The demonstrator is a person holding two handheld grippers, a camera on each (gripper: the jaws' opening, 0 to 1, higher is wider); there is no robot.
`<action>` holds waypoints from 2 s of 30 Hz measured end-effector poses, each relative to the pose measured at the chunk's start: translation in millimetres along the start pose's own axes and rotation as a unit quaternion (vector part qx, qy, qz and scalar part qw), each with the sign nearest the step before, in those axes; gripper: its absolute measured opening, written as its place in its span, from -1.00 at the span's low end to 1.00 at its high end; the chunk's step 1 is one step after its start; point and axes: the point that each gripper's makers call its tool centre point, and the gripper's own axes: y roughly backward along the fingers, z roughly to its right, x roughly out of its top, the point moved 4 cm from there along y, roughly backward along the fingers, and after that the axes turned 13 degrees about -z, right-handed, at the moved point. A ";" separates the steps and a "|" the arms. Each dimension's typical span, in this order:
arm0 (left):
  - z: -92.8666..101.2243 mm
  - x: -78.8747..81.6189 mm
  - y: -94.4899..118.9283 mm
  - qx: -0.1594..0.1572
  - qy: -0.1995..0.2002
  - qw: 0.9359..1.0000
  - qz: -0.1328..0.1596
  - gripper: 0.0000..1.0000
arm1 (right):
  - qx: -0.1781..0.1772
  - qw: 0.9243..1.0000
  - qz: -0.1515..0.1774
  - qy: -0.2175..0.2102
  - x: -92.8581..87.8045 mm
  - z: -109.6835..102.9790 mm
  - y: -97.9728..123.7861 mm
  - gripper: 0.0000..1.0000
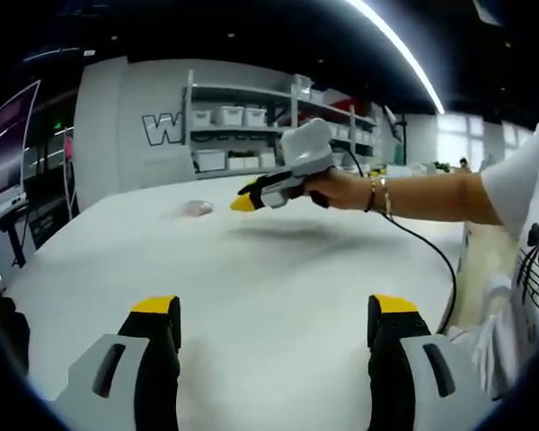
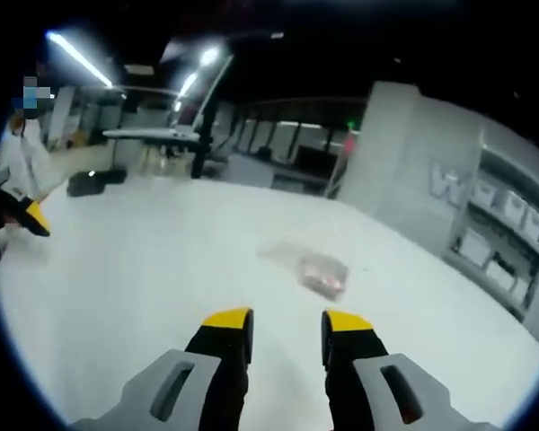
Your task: Open the resealable bag by pulling the two sides of the seal apart until the entire bag opening is separated and visibly accessible.
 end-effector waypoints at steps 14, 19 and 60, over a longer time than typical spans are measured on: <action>-6.0 6.3 -2.4 -0.007 -0.002 1.000 0.000 0.69 | 0.006 1.000 -0.004 0.004 7.5 -0.4 -13.7 -0.44; -9.3 9.4 -3.2 -0.006 -0.002 1.000 0.003 0.69 | 0.005 1.000 -0.004 0.011 10.6 0.8 -17.9 -0.44; -35.2 9.5 -12.5 -0.001 0.019 1.000 0.005 0.69 | -0.031 0.976 -0.017 0.213 33.6 3.7 -75.6 -0.48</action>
